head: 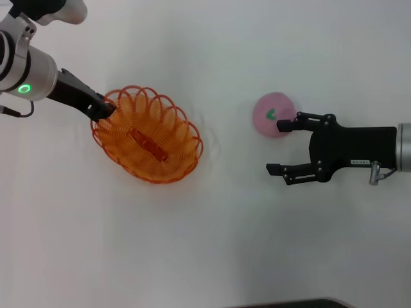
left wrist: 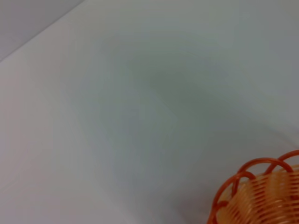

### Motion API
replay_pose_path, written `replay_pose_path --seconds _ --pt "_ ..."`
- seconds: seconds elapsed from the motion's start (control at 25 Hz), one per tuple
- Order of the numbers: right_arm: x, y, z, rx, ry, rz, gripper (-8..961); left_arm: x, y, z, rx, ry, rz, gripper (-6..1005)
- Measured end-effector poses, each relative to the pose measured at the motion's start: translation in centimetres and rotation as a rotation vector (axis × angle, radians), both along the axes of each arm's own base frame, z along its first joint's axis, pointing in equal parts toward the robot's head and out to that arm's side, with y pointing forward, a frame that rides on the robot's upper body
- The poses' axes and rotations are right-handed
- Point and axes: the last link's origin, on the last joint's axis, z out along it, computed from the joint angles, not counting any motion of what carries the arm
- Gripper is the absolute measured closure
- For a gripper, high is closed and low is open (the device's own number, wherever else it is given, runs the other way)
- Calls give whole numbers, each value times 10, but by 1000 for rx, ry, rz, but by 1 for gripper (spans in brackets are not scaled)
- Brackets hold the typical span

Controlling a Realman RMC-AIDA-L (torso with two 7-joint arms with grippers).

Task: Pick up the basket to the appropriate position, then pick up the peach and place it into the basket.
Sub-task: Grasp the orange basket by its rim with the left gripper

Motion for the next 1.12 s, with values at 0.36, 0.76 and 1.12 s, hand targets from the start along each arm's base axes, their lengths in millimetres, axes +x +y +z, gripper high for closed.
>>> replay_pose_path --seconds 0.36,0.76,1.12 --pt "1 -1 0 3 1 -5 13 1 2 2 19 -13 16 847" --pt "-1 2 1 13 9 -3 13 3 2 4 18 16 47 923" --pt "-2 3 2 26 17 0 13 7 4 12 38 -22 124 927"
